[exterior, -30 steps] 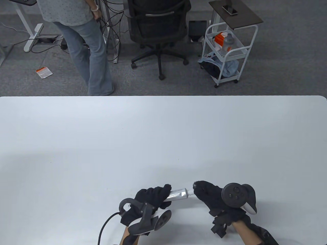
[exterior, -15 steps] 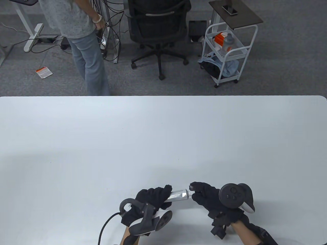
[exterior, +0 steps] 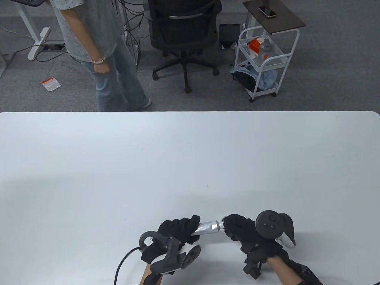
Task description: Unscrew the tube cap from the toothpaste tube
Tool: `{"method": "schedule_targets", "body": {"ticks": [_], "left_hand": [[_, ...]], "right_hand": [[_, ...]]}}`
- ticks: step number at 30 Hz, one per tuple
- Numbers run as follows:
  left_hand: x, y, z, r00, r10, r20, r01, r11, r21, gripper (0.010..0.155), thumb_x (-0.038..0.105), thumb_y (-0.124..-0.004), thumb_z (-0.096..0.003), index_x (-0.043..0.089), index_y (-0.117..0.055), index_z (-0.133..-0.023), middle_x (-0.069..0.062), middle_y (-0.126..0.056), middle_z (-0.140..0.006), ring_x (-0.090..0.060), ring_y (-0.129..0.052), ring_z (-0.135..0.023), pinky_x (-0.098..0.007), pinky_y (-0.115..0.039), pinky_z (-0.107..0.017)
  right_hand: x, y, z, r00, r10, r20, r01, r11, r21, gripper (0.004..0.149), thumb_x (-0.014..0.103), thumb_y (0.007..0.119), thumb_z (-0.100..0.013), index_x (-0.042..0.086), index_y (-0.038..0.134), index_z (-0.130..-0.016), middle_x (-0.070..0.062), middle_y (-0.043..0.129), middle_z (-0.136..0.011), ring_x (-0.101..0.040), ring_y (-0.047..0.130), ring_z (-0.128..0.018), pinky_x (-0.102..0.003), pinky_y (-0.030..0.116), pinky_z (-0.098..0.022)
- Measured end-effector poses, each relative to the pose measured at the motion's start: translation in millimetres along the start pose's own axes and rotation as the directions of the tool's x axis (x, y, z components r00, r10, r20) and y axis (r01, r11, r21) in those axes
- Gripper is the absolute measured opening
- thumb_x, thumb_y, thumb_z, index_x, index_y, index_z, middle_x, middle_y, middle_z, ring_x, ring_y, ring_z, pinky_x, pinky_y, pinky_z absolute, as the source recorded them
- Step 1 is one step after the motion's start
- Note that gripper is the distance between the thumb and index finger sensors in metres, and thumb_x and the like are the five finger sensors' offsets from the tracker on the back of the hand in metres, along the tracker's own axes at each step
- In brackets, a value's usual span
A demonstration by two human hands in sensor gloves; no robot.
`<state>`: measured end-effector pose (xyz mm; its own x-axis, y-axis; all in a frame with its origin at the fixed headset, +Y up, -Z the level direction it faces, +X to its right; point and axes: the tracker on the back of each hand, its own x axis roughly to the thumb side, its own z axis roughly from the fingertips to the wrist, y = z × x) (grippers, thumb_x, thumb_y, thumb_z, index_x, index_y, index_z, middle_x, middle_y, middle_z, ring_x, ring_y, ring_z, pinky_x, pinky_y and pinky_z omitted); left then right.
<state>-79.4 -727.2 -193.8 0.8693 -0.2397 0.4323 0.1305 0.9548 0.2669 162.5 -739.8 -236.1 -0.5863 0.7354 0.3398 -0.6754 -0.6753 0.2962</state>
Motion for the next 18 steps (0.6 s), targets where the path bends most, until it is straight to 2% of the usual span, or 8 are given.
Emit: {"method": "schedule_targets", "body": {"ticks": [6,8,10,13,15,18], "left_hand": [[0,-1,0,1.0,-0.01,-0.005,0.01,1.0,-0.012,0.071,0.06,-0.064,-0.0491,0.025,-0.057,-0.11,-0.003,-0.085,-0.098,-0.023,-0.092,-0.082,-0.043,-0.082,-0.063],[0,-1,0,1.0,-0.011,-0.004,0.011,1.0,-0.014,0.071,0.06,-0.064,-0.0491,0.025,-0.057,-0.11,-0.003,-0.084,-0.098,-0.023,-0.092,-0.082,-0.043,-0.082,-0.063],[0,-1,0,1.0,-0.011,-0.004,0.011,1.0,-0.014,0.071,0.06,-0.064,-0.0491,0.025,-0.057,-0.11,-0.003,-0.084,-0.098,-0.023,-0.092,-0.082,-0.043,-0.082,-0.063],[1,-1,-1,1.0,-0.015,-0.005,0.015,1.0,-0.011,0.071,0.06,-0.064,-0.049,0.025,-0.057,-0.11,-0.002,-0.084,-0.098,-0.023,-0.092,-0.082,-0.043,-0.082,-0.063],[1,-1,-1,1.0,-0.013,-0.004,0.013,1.0,-0.011,0.071,0.06,-0.064,-0.049,0.026,-0.057,-0.11,-0.002,-0.084,-0.098,-0.023,-0.092,-0.082,-0.043,-0.082,-0.063],[1,-1,-1,1.0,-0.009,0.0,0.009,1.0,-0.01,0.071,0.06,-0.064,-0.049,0.026,-0.057,-0.11,-0.002,-0.084,-0.098,-0.023,-0.092,-0.082,-0.043,-0.082,-0.063]], "right_hand": [[0,-2,-1,0.999,0.013,0.03,-0.013,1.0,0.01,0.053,0.029,0.073,-0.057,0.005,0.057,-0.102,-0.02,0.079,-0.087,-0.038,0.088,-0.069,-0.051,0.077,-0.047],[-3,-2,-1,1.0,0.022,0.011,-0.022,1.0,0.009,0.066,0.04,0.073,-0.055,0.002,0.052,-0.105,-0.023,0.076,-0.089,-0.041,0.086,-0.071,-0.053,0.076,-0.047],[-7,-2,0,1.0,0.017,-0.016,-0.017,1.0,-0.008,0.071,0.049,0.064,-0.056,-0.002,0.054,-0.104,-0.026,0.077,-0.086,-0.043,0.087,-0.068,-0.053,0.076,-0.045],[-11,0,0,0.997,-0.043,-0.063,0.043,0.999,-0.001,0.064,0.048,0.056,-0.059,-0.002,0.066,-0.096,-0.025,0.085,-0.077,-0.042,0.091,-0.058,-0.052,0.078,-0.039],[-11,1,-1,0.995,-0.07,-0.07,0.071,0.997,0.007,0.057,0.045,0.056,-0.059,-0.001,0.072,-0.09,-0.023,0.088,-0.072,-0.04,0.093,-0.053,-0.051,0.079,-0.036],[-8,2,-2,0.997,-0.049,-0.064,0.05,0.999,0.018,0.049,0.039,0.059,-0.06,0.001,0.073,-0.088,-0.02,0.089,-0.07,-0.038,0.094,-0.052,-0.049,0.079,-0.035]]}}
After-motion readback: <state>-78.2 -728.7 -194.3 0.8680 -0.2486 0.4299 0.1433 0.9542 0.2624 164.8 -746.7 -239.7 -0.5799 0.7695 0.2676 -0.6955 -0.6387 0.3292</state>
